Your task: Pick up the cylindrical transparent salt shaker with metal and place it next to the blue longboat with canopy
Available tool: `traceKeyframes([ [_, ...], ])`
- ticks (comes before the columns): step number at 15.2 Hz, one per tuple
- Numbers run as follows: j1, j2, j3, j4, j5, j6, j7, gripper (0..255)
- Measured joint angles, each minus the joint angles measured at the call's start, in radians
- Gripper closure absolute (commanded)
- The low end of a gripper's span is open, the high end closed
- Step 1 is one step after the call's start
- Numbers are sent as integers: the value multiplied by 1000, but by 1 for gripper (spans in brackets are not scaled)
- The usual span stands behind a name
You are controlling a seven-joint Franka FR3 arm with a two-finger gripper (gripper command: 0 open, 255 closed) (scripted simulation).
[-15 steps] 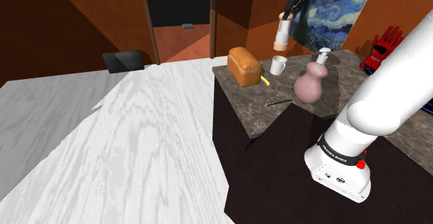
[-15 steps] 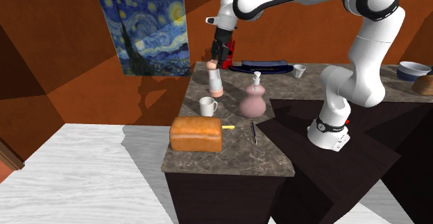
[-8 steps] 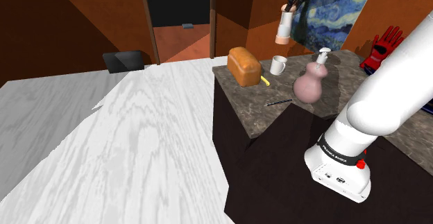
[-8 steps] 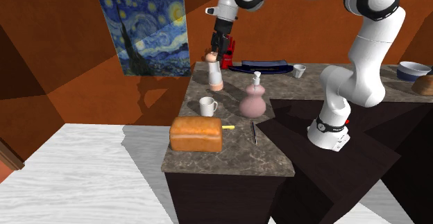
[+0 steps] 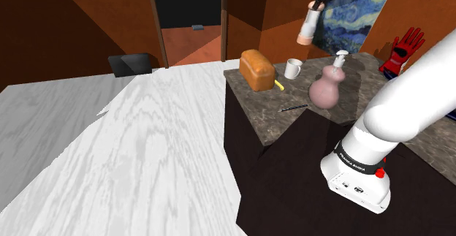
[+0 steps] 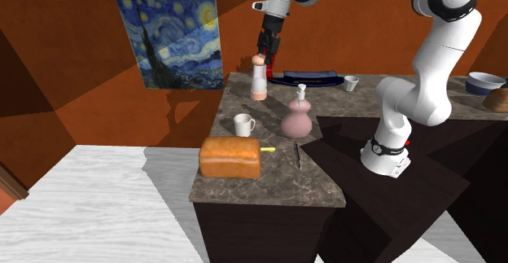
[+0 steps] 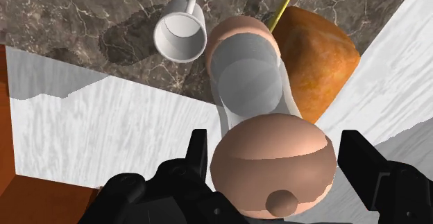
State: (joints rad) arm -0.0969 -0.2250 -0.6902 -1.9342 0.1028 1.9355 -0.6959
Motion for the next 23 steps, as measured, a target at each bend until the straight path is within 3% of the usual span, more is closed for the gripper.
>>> traceKeyframes([
  [5, -66, -155, -2, -108, -94, -25, -27, 255],
  [14, -192, -346, -45, -193, -211, -117, -130, 255],
  [23, -288, -447, -146, -170, -302, -228, -288, 255],
])
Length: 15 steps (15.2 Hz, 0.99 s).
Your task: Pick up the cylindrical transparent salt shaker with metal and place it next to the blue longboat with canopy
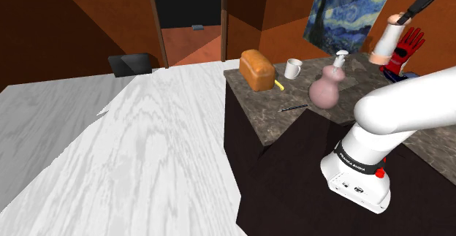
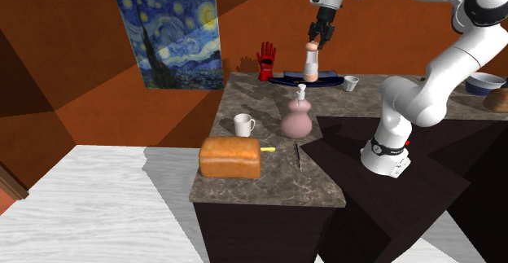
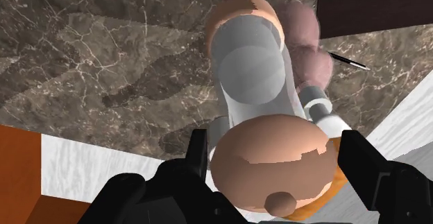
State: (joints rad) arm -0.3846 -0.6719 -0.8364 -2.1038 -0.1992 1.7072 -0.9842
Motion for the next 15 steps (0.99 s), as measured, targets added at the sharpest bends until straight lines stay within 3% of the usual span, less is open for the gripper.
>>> traceKeyframes([
  [6, -44, -40, -83, 57, -56, -79, -117, 255],
  [15, -35, -40, -263, 217, -126, -184, -314, 255],
])
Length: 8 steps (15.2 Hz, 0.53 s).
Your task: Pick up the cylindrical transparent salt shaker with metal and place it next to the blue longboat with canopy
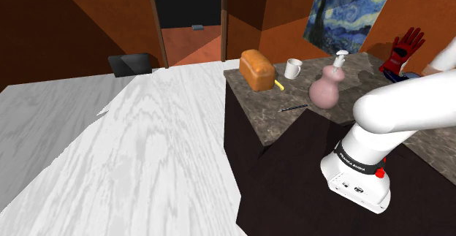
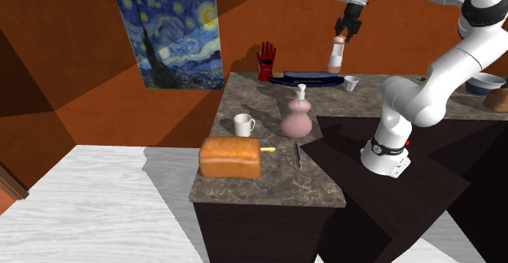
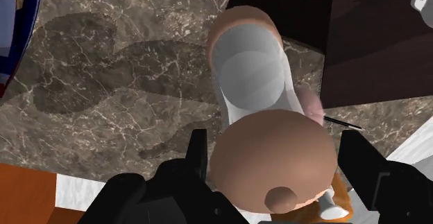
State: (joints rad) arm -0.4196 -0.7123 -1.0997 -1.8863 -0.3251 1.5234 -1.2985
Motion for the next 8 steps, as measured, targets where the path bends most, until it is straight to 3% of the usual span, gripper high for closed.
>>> traceKeyframes([
  [8, 116, 12, -227, 224, -60, -94, -178, 255],
])
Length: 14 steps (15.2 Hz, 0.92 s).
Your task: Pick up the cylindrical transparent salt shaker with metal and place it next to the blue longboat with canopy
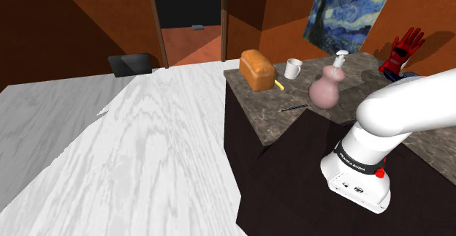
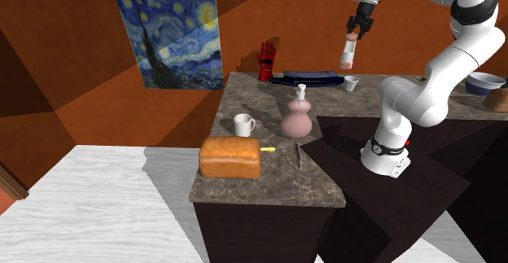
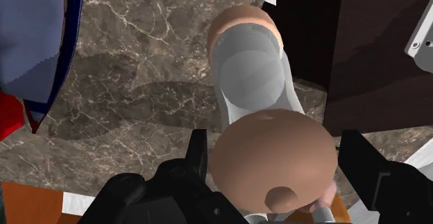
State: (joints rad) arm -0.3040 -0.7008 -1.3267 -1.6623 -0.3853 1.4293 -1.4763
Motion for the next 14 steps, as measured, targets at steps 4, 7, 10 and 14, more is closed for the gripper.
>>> traceKeyframes([
  [4, 56, -11, -84, 82, -29, -30, -56, 255],
  [7, 46, -23, -91, 47, -41, 0, -59, 255],
  [10, 35, -35, -98, 2, -53, 38, -57, 255],
  [14, 21, -50, -108, -45, -68, 79, -58, 255],
])
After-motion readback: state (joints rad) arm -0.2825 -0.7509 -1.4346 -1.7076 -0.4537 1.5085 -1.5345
